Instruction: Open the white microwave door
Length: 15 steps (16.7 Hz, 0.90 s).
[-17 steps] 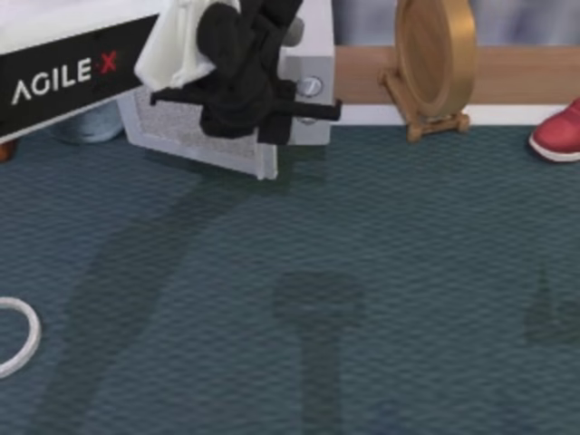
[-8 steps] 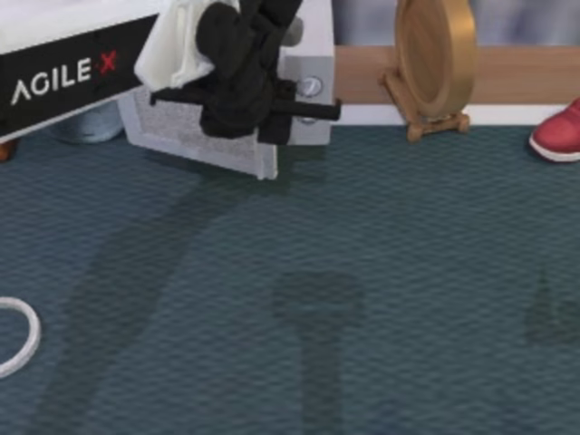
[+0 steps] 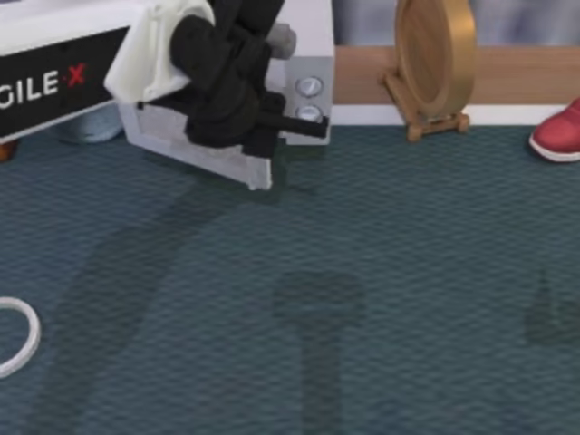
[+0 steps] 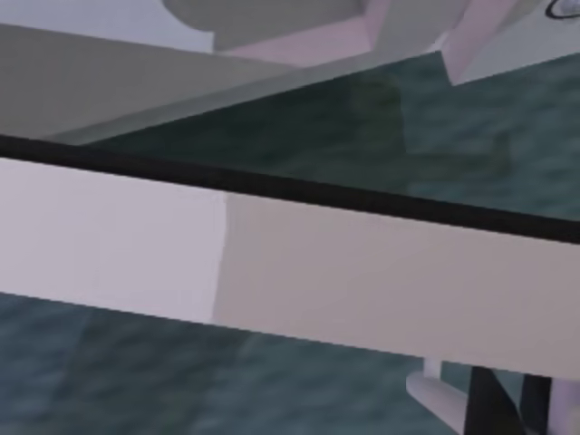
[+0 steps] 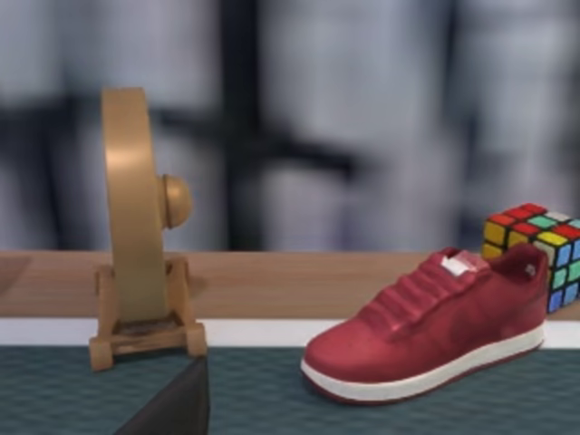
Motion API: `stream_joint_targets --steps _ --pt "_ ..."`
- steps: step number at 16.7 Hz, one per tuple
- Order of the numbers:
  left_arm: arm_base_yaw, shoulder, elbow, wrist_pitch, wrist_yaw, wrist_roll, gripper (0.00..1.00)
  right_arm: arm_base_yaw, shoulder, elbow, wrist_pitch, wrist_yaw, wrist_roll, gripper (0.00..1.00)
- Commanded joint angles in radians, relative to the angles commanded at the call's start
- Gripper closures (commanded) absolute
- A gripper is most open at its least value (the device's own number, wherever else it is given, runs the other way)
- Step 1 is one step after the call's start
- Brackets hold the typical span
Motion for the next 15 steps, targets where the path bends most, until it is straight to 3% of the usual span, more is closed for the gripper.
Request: stream_joint_targets --steps 15 --pt "0.003 -0.011 -0.013 0.007 0.008 0.014 1.00 0.000 0.000 0.000 0.000 0.000 0.000 0.00"
